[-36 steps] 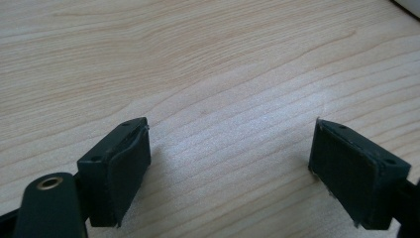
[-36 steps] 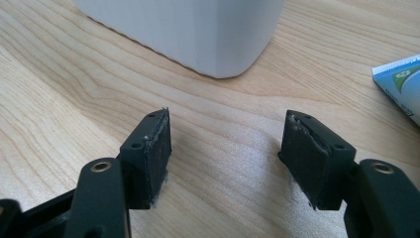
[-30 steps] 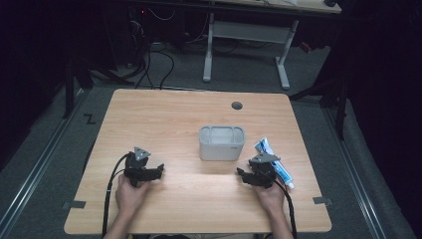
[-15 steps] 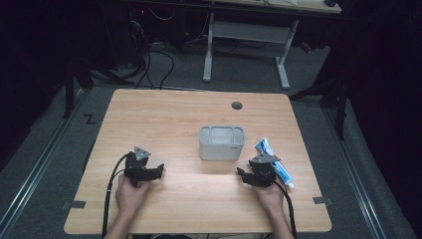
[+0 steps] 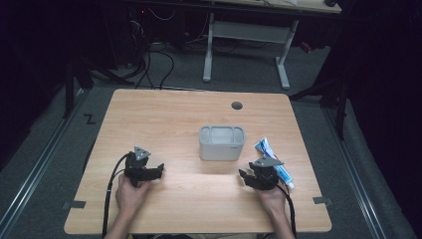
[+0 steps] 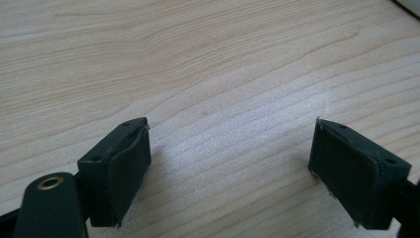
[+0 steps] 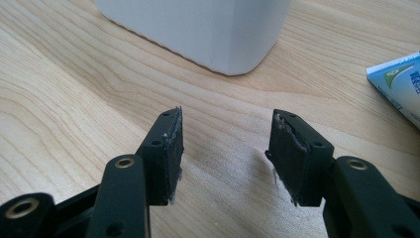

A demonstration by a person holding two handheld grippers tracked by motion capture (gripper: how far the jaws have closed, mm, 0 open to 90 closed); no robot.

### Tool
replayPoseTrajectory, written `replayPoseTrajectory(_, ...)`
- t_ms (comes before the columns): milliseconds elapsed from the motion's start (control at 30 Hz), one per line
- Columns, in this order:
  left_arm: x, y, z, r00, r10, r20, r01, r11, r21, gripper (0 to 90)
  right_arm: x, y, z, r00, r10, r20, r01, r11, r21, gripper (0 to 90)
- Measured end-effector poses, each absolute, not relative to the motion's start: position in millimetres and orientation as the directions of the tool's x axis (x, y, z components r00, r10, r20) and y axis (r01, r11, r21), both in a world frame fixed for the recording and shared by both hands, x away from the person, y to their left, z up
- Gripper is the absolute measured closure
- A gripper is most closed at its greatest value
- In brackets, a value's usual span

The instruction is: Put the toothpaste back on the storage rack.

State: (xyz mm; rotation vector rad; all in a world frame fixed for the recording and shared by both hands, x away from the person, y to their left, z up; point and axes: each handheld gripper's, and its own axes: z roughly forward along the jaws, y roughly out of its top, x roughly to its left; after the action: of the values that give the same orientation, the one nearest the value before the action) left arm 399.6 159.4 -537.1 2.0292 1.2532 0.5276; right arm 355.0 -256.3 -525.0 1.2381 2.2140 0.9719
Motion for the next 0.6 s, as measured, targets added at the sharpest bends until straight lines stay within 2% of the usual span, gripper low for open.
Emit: replayPoseTrajectory(600, 399.7, 159.2, -537.0, 0.453, 0.892, -0.013, 0.615, -0.301, 0.729, 16.5, 340.9, -276.3, -518.2, -0.495, 0.868, 0.029, 0.566, 0.297, 0.769, 53.2)
